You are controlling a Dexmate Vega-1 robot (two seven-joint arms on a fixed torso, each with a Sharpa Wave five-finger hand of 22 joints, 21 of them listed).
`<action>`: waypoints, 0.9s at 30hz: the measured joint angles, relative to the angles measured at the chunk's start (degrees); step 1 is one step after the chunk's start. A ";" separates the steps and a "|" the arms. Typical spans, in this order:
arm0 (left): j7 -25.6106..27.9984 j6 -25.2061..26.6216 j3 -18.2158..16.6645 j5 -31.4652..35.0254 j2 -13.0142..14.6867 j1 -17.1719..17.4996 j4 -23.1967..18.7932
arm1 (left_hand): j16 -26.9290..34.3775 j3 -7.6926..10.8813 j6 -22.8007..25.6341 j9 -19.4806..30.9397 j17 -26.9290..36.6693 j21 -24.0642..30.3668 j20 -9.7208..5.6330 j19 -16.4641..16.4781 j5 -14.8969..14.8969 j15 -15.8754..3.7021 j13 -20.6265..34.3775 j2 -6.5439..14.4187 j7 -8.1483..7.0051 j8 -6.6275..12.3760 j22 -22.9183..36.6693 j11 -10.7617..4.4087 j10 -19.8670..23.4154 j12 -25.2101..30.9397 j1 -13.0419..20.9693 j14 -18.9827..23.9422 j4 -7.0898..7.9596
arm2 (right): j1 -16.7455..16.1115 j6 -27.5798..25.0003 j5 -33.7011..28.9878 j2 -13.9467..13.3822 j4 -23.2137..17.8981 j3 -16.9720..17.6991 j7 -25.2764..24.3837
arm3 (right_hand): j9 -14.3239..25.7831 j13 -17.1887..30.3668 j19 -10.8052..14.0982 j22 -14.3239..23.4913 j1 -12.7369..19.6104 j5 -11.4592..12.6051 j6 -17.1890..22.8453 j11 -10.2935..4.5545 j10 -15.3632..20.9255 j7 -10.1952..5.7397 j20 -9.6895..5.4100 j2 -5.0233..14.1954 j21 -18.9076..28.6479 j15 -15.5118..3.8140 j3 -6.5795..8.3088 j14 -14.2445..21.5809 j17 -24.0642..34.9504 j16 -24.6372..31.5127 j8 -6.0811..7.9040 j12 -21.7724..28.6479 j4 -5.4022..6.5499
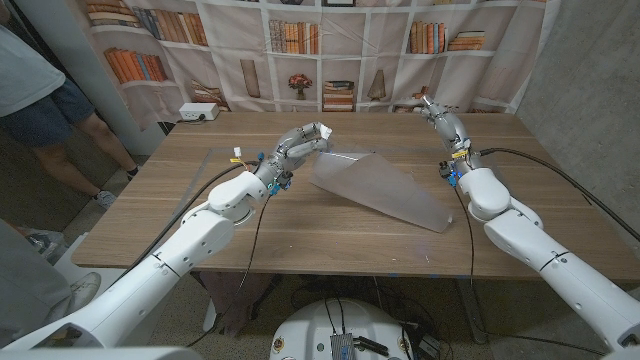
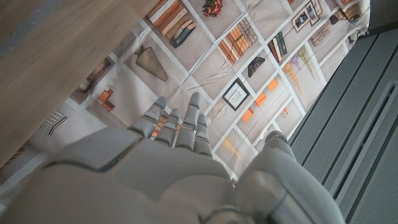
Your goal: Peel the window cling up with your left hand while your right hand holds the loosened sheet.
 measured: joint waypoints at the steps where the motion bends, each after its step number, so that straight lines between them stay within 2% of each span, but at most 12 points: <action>1: -0.52 -0.88 0.07 0.07 -0.17 -0.09 0.36 | 0.00 0.00 0.00 -0.03 0.00 0.00 0.00 0.00 0.00 0.00 0.00 0.00 0.00 0.00 -0.03 0.00 0.00 0.26 0.00 0.00 0.00 | -0.45 -1.13 -1.63 -0.61 -1.42 0.01 -0.64 | 0.00 0.05 0.22 0.00 0.15 0.00 0.02 -0.25 0.30 -0.02 -0.22 0.03 0.00 -0.03 0.04 0.49 0.00 0.00 0.00 0.23 -0.33; 7: -1.73 -3.32 0.50 0.36 -1.59 -0.62 2.34 | 0.01 0.16 0.00 0.08 0.01 0.44 -0.20 -0.20 0.00 -0.11 0.41 0.00 0.00 0.00 -0.27 -0.01 -0.59 0.81 0.00 -0.52 -0.17 | -2.10 -3.98 -6.41 -2.24 -5.59 0.18 -2.61 | 0.00 0.32 2.91 0.00 1.74 0.00 1.12 -1.23 1.28 -0.50 -1.05 0.27 0.88 0.00 0.72 1.78 0.01 0.05 0.00 0.67 -1.51; 11: -1.86 -4.12 0.63 0.37 -2.30 -0.95 3.20 | 0.27 0.26 0.00 0.08 -0.05 0.44 -0.20 -0.60 0.00 -0.11 0.26 0.00 0.00 0.22 -0.51 -0.30 -0.89 0.81 0.00 -0.52 -0.06 | -3.16 -5.02 -8.76 -2.88 -7.91 0.40 -3.49 | 0.00 0.43 2.98 -0.01 2.50 0.00 1.54 -1.29 1.95 -0.92 -1.12 0.08 0.88 -0.07 0.72 2.49 0.01 0.38 0.30 1.11 -1.82; 19: -1.82 -4.50 0.66 0.23 -3.15 -1.25 4.19 | 0.48 0.64 0.01 -0.07 -0.04 1.04 0.00 -0.81 -0.01 0.20 0.03 0.00 0.00 0.22 -1.17 -0.31 -0.89 1.25 0.00 -0.83 -0.16 | -4.16 -5.27 -11.44 -3.15 -10.06 0.70 -4.65 | 0.28 0.58 3.78 0.18 3.33 0.00 1.84 -1.70 2.37 -1.23 -1.14 -0.14 0.88 -0.08 0.79 2.93 0.01 0.38 0.30 1.52 -2.37; 27: -0.93 -4.62 0.66 -0.03 -3.71 -1.39 4.68 | 0.90 1.11 0.01 -0.37 -0.04 1.77 -0.23 -1.04 -0.01 0.20 -0.27 -0.52 0.00 0.44 -1.59 -0.44 -1.02 1.80 -0.52 -0.83 -0.15 | -5.08 -4.14 -13.85 -3.00 -11.98 1.08 -5.29 | 0.28 1.04 4.09 0.27 5.91 0.00 2.36 -2.25 3.53 -1.75 -1.44 0.48 0.88 -0.08 1.83 3.96 0.02 0.38 0.30 2.00 -3.55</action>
